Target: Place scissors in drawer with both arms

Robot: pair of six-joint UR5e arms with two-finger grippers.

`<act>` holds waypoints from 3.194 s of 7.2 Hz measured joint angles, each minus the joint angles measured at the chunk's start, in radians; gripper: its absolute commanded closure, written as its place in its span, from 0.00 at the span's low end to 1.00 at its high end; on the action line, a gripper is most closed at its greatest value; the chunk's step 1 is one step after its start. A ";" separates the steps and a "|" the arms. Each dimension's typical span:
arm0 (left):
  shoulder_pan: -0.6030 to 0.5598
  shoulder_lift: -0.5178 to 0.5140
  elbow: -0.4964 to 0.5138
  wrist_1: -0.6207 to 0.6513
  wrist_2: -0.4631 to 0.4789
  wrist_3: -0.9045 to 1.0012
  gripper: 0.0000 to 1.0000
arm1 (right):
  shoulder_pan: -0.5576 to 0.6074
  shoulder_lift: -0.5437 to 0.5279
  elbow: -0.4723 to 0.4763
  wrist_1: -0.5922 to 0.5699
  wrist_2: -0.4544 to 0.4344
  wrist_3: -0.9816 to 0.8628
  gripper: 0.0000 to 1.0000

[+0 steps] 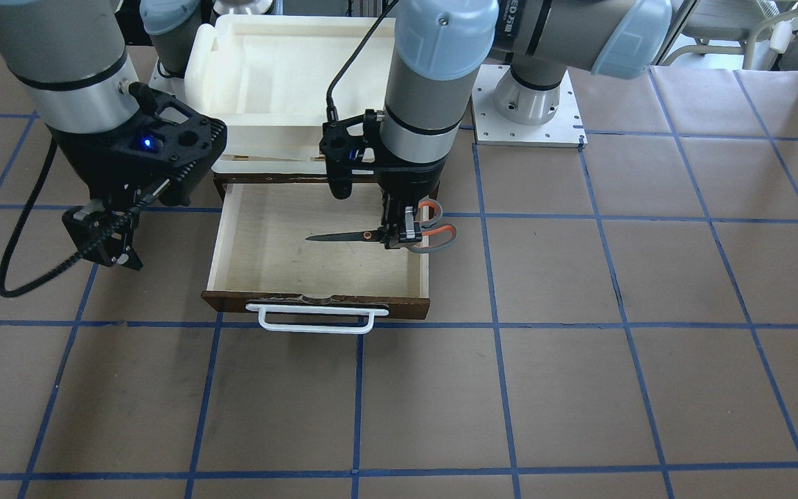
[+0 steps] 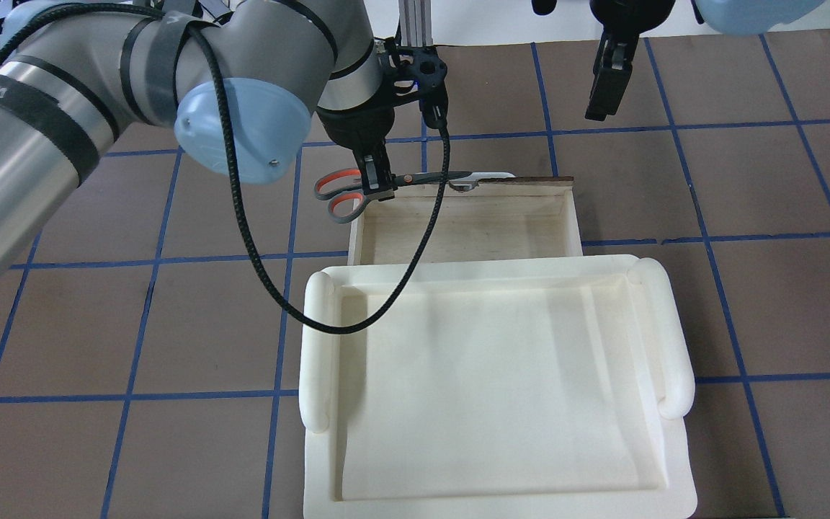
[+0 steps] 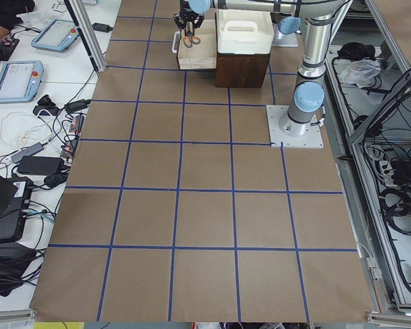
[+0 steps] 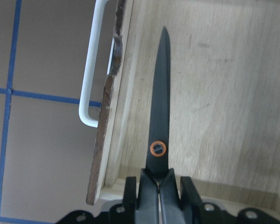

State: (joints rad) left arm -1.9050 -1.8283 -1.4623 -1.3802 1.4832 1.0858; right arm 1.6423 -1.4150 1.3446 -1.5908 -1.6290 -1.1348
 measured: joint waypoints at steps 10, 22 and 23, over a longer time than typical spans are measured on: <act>-0.145 -0.101 -0.081 0.143 -0.005 -0.026 0.95 | -0.124 -0.157 0.065 0.120 0.103 0.522 0.00; -0.121 -0.029 -0.009 0.131 -0.020 -0.086 0.00 | -0.173 -0.185 0.090 0.109 0.079 0.944 0.00; -0.087 -0.008 0.001 0.127 -0.017 -0.169 0.00 | -0.172 -0.185 0.092 0.111 0.038 0.975 0.00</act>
State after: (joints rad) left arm -1.9920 -1.8364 -1.4609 -1.2536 1.4658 0.9171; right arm 1.4704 -1.5998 1.4362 -1.4796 -1.5912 -0.1596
